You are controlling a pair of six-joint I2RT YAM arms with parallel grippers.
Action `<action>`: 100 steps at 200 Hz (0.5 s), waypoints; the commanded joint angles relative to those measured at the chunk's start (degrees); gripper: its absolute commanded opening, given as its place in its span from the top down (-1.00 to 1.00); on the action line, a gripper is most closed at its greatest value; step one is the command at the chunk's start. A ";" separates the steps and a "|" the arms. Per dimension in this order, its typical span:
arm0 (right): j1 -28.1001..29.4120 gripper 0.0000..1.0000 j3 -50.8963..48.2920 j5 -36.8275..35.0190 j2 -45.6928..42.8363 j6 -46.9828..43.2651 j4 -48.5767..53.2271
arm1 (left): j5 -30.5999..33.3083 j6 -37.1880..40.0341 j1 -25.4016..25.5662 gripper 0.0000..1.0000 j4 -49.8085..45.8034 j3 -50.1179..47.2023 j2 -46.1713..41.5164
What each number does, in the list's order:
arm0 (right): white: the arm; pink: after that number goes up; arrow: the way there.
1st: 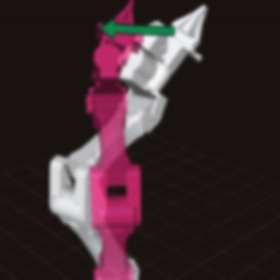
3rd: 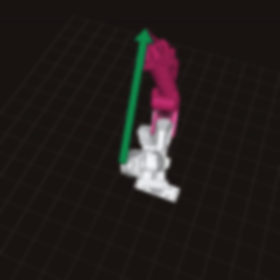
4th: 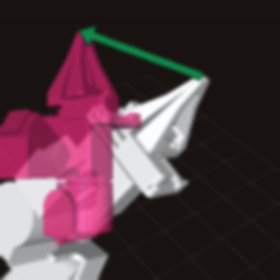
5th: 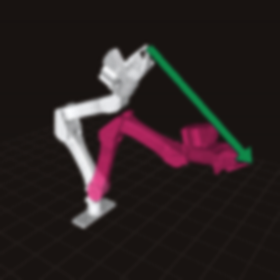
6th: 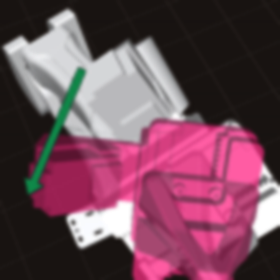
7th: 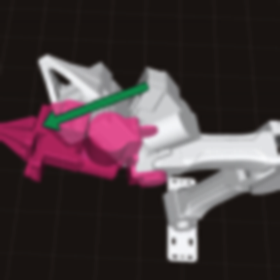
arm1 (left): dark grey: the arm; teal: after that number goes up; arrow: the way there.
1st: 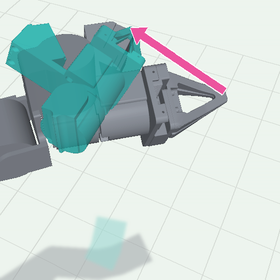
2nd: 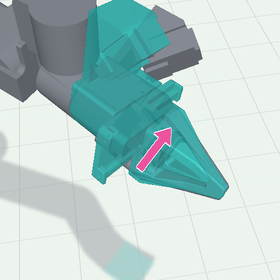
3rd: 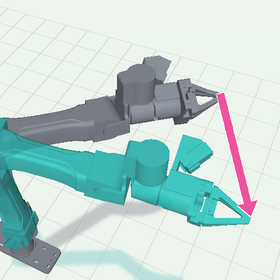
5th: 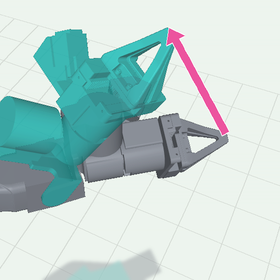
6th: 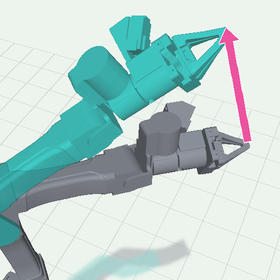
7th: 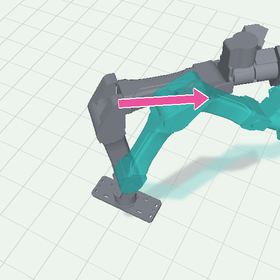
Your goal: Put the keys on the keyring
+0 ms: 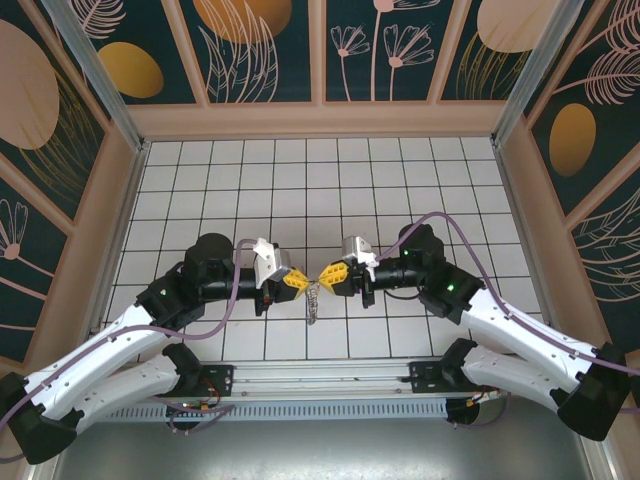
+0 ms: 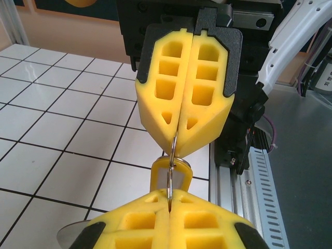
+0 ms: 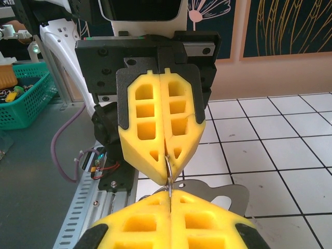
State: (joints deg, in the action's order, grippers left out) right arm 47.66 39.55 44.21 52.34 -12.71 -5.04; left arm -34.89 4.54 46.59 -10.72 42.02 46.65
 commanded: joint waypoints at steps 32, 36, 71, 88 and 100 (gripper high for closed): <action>-0.37 1.00 -0.90 2.38 0.55 0.98 -2.75 | -0.31 1.29 0.25 1.00 0.61 1.67 -0.34; -0.38 1.00 -0.90 2.38 0.61 0.94 -2.62 | -0.34 1.34 0.25 1.00 0.61 1.62 -0.34; -0.38 1.00 -0.92 2.52 1.28 0.98 -2.89 | -0.33 1.27 0.23 1.00 0.53 1.66 -0.33; -0.46 1.00 -0.90 2.29 1.14 0.97 -2.96 | -0.32 1.39 0.26 1.00 0.44 1.68 -0.36; -0.46 1.00 -0.89 2.01 1.10 1.03 -2.99 | -0.35 1.42 0.25 1.00 0.44 1.66 -0.31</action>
State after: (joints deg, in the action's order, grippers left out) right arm 47.62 39.40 45.56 53.43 -12.71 -5.82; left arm -34.87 4.56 46.59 -10.74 42.02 46.65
